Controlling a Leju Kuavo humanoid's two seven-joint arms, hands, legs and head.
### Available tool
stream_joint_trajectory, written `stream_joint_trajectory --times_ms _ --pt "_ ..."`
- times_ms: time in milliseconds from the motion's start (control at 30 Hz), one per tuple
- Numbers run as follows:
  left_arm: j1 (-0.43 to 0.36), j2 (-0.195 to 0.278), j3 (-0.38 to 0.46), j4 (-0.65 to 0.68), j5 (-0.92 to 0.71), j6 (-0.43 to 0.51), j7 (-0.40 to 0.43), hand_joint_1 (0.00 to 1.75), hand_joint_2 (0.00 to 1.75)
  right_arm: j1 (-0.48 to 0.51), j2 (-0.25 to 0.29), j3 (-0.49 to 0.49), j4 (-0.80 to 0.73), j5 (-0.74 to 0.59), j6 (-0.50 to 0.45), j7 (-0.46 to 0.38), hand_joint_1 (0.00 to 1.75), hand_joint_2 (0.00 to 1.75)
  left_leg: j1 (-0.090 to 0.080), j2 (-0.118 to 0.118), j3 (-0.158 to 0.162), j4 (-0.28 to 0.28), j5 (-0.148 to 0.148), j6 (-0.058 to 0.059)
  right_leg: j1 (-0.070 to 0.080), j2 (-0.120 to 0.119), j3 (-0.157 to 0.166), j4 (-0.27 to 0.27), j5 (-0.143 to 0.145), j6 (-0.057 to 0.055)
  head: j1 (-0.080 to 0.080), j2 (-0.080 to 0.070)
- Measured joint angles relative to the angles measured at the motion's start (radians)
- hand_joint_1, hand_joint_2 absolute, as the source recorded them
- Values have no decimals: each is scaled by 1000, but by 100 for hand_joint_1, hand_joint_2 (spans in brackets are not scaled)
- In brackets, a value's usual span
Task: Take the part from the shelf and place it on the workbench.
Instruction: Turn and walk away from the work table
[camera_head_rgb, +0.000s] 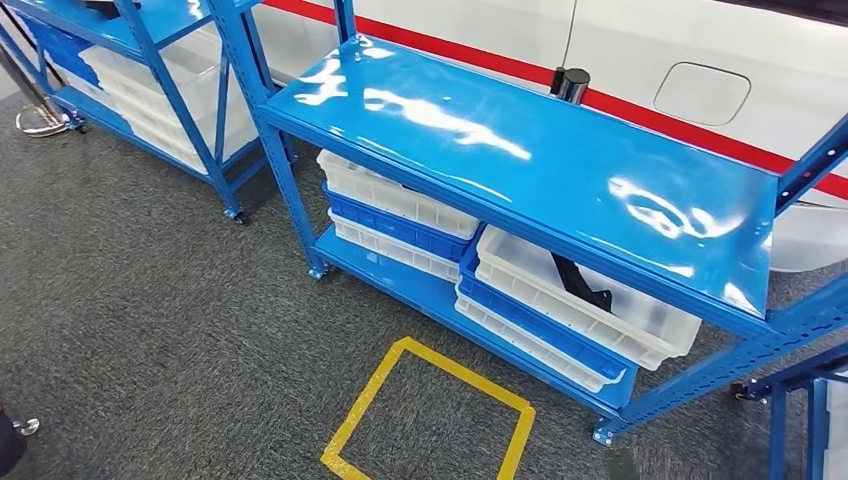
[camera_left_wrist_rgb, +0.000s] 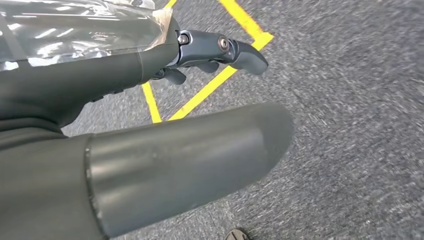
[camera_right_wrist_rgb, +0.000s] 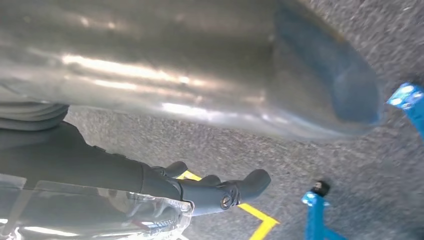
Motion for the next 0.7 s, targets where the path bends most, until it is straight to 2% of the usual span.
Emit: stream_joint_trajectory --times_ms 33,67,100,167,200,233,333,400,433,500,533,567,600,633,700 --pt "0 0 0 0 0 0 0 0 0 2 0 -1 0 -1 0 1 0 0 0 9 0 0 -1 -1 -2 -2 -26 46 -13 4 0 0" --pt "0 0 0 0 -1 -1 0 0 0 4 0 -1 0 -1 -1 1 0 0 1 16 0 1 -3 -3 -4 -4 -31 52 -8 12 0 0" --pt "0 0 0 0 -2 -1 0 0 0 5 0 -2 0 -2 -1 2 0 0 3 24 1 1 -5 -6 -7 -8 -15 16 13 24 0 0" --pt "0 0 0 0 -6 -2 0 0 0 6 0 -4 0 -3 -2 3 0 0 4 37 7 5 -11 -18 -14 -30 60 -132 75 45 0 0" --pt "0 1 0 0 -8 -3 0 0 0 5 0 -5 0 -4 -3 3 0 0 3 42 10 8 -16 -25 -15 -39 91 -192 99 45 0 0" --pt "0 2 0 0 -9 -3 0 0 0 5 1 -6 1 -4 -4 3 0 0 1 47 12 11 -21 -33 -14 -44 108 -226 113 39 -1 0" --pt "-1 3 0 0 -11 -2 0 0 0 9 3 -8 1 -6 -6 2 0 0 4 58 19 12 -27 -49 -10 -34 109 -232 121 9 -4 0" --pt "-2 2 0 0 -11 -2 0 0 0 11 4 -9 2 -6 -6 2 0 0 10 59 6 46 -54 -58 -14 -26 113 -233 124 -5 -4 0" --pt "-2 2 0 1 -11 -2 0 0 0 11 4 -9 2 -6 -6 2 0 0 12 58 -15 93 -83 -61 -15 -23 115 -234 125 -11 -5 0" --pt "-2 2 0 1 -11 -2 0 0 0 12 4 -10 2 -6 -7 2 0 0 12 57 -79 229 -149 -63 -11 -16 113 -234 126 -17 -5 0" --pt "-1 2 0 1 -11 -2 0 0 0 12 4 -10 2 -5 -7 2 0 0 12 56 -107 283 -165 -64 -8 -11 113 -233 125 -18 -5 0" --pt "-1 3 0 1 -11 -2 0 0 0 12 5 -10 3 -5 -7 2 0 0 12 54 -120 304 -162 -62 -7 -5 114 -233 125 -18 -5 0" --pt "0 3 0 1 -11 -2 0 0 0 12 5 -10 3 -4 -7 2 0 0 12 52 -113 282 -138 -59 -6 3 115 -233 125 -18 -5 0" --pt "0 3 0 1 -11 -2 0 0 0 12 5 -10 3 -4 -7 2 0 0 12 45 -88 227 -101 -55 -6 12 117 -233 125 -18 -5 0" --pt "0 4 0 1 -11 -2 0 0 0 10 7 -11 4 -3 -7 2 0 0 13 13 -26 92 -42 -49 -4 29 118 -232 124 -16 -5 0"
